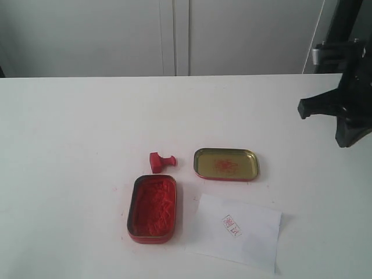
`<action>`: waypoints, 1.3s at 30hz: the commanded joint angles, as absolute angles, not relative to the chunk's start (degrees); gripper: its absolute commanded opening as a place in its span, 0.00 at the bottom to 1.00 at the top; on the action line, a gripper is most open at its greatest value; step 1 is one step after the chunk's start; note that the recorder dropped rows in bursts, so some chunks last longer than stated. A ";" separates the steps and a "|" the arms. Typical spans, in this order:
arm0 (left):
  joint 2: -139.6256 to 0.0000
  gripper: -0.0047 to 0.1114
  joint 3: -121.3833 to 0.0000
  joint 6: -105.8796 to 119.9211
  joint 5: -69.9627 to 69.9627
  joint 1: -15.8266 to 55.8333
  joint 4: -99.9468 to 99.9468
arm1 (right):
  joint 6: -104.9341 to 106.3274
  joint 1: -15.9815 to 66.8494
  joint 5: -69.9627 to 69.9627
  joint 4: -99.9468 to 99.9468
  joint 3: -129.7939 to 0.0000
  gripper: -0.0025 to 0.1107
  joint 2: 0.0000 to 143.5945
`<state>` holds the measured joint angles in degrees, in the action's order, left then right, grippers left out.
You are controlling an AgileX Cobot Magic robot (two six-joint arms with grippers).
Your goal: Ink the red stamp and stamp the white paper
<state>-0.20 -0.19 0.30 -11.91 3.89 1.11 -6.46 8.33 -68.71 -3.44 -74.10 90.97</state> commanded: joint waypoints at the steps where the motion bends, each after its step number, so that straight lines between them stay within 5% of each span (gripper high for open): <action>1: 0.00 0.04 0.00 0.46 -11.68 3.86 0.96 | -6.25 7.98 -63.10 -3.98 -68.05 0.02 84.02; 39: 0.00 0.04 0.00 0.46 -11.68 3.86 0.96 | -1.34 7.98 -16.50 -3.70 -28.56 0.02 31.49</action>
